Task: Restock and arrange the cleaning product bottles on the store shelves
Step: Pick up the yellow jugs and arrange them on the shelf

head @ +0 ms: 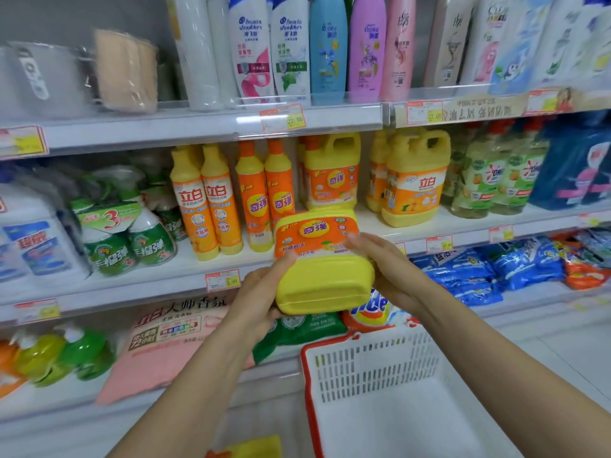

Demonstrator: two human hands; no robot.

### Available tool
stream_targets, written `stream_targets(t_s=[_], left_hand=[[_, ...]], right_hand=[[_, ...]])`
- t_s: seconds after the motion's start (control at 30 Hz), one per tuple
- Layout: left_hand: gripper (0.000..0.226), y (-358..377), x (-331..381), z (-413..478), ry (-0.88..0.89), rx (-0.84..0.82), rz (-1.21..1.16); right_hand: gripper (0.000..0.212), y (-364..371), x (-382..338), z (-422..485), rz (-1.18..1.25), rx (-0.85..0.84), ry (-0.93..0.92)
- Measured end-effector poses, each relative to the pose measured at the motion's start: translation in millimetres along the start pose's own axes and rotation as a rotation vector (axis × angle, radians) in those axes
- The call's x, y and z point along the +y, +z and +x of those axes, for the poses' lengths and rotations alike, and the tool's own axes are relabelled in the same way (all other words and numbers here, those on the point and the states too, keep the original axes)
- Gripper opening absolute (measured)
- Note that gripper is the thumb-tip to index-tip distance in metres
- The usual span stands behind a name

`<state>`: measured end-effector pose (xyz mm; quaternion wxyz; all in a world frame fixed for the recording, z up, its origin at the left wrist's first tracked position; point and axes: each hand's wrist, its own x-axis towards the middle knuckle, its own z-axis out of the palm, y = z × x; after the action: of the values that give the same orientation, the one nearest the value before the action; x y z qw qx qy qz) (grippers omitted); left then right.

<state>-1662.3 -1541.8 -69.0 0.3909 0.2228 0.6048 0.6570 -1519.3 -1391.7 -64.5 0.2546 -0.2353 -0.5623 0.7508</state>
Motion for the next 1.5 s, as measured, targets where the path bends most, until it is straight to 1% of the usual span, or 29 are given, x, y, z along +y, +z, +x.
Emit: stream_targets(t_s=[0.07, 0.1, 0.17, 0.2, 0.23, 0.27, 0.3, 0.37, 0.43, 0.47, 0.53, 0.6, 0.63, 0.67, 0.7, 0.73, 0.77, 0.8, 0.83, 0.9, 0.93, 1.0, 1.1, 1.13, 1.2, 1.27, 1.33, 1.37, 1.5], left_hand=[[0.038, -2.8, -4.7, -3.3, 0.059, 0.005, 0.027], [0.040, -4.7, -9.0, -4.1, 0.094, 0.001, 0.042], [0.040, -6.7, -16.8, -6.9, 0.135, -0.020, 0.046], [0.036, -6.6, -19.1, -9.0, 0.155, -0.028, 0.039], [0.032, -6.8, -22.7, -8.1, 0.197, -0.011, 0.061], [0.035, -6.3, -24.1, -8.0, 0.268, 0.023, 0.121], [0.045, -5.8, -26.1, -5.0, 0.361, 0.043, 0.206], [0.073, 2.4, -28.7, -2.4, 0.462, 0.032, 0.407], [0.091, 14.2, -31.9, -5.3, 0.424, 0.019, 0.552], [0.098, 18.9, -33.0, -6.4, 0.406, 0.033, 0.577], [0.112, 20.3, -34.8, -3.9, 0.392, 0.038, 0.498], [0.120, 13.3, -36.0, 3.6, 0.368, -0.027, 0.247], [0.120, 10.5, -34.3, 5.6, 0.353, -0.070, 0.143], [0.114, 8.7, -33.2, 7.1, 0.342, -0.102, 0.076], [0.106, 7.9, -32.3, 7.6, 0.326, -0.124, 0.025], [0.100, 8.1, -32.1, 7.8, 0.306, -0.148, -0.017], [0.100, 8.8, -32.1, 7.1, 0.285, -0.177, -0.059], [0.106, 9.1, -33.4, 7.5, 0.267, -0.206, -0.089], [0.112, 9.4, -34.6, 7.3, 0.245, -0.233, -0.109], [0.114, 9.6, -36.1, 7.7, 0.223, -0.269, -0.095], [0.110, 9.2, -35.8, 9.6, 0.222, -0.278, -0.054], [0.101, 9.8, -30.9, 10.7, 0.214, -0.279, 0.059], [0.096, 13.2, -15.5, 11.7, 0.181, -0.275, 0.183], [0.096, 11.3, -9.5, 12.2, 0.185, -0.277, 0.221], [0.094, 4.9, 2.3, 14.7, 0.238, -0.268, 0.346], [0.087, 2.4, 9.5, 16.3, 0.271, -0.238, 0.450], [0.072, 6.9, 7.4, 15.4, 0.293, -0.180, 0.434], [0.066, 9.6, 3.4, 16.1, 0.304, -0.144, 0.400], [0.048, 9.6, -8.3, 19.5, 0.331, -0.037, 0.249]], right_hand=[[0.059, 4.5, 3.4, 2.1, 0.018, -0.015, -0.021], [0.053, 6.2, 6.4, 3.6, 0.034, -0.014, -0.028], [0.050, 12.1, 13.1, 5.4, 0.077, 0.032, -0.038], [0.050, 14.6, 17.0, 6.1, 0.091, 0.069, -0.062], [0.047, 18.5, 20.1, 4.9, 0.093, 0.105, -0.100], [0.042, 22.2, 24.1, 4.0, 0.084, 0.150, -0.138], [0.039, 25.6, 28.8, 3.9, 0.061, 0.184, -0.178], [0.046, 32.8, 36.6, 3.4, -0.006, 0.209, -0.248], [0.048, 39.5, 40.0, 3.8, -0.053, 0.196, -0.291], [0.046, 41.7, 39.2, 4.6, -0.051, 0.170, -0.291], [0.043, 45.0, 31.9, 3.3, -0.062, 0.118, -0.266], [0.041, 42.4, 25.4, 5.5, -0.126, 0.069, -0.275], [0.038, 40.4, 24.3, 9.4, -0.164, 0.071, -0.304], [0.034, 39.1, 24.0, 12.6, -0.188, 0.070, -0.337], [0.037, 37.8, 26.2, 17.9, -0.192, 0.058, -0.345], [0.049, 37.6, 26.8, 20.5, -0.186, 0.034, -0.326], [0.068, 36.8, 28.5, 24.5, -0.160, 0.002, -0.280], [0.084, 37.8, 29.4, 25.9, -0.109, -0.047, -0.198], [0.088, 39.2, 31.0, 25.7, -0.047, -0.108, -0.120], [0.082, 39.5, 33.3, 26.4, 0.097, -0.211, -0.038], [0.088, 38.0, 36.6, 28.9, 0.157, -0.216, -0.039], [0.109, 37.3, 42.3, 32.7, 0.241, -0.216, -0.052], [0.123, 36.4, 45.3, 39.1, 0.310, -0.215, -0.087], [0.123, 35.8, 43.9, 40.4, 0.314, -0.207, -0.095], [0.114, 32.8, 39.3, 43.2, 0.283, -0.192, -0.112], [0.110, 30.1, 34.9, 44.0, 0.125, -0.105, -0.133], [0.109, 27.6, 34.8, 45.1, -0.101, -0.005, -0.158], [0.106, 28.1, 34.6, 44.3, -0.169, -0.001, -0.186], [0.101, 21.7, 35.1, 45.9, -0.277, 0.006, -0.247]])
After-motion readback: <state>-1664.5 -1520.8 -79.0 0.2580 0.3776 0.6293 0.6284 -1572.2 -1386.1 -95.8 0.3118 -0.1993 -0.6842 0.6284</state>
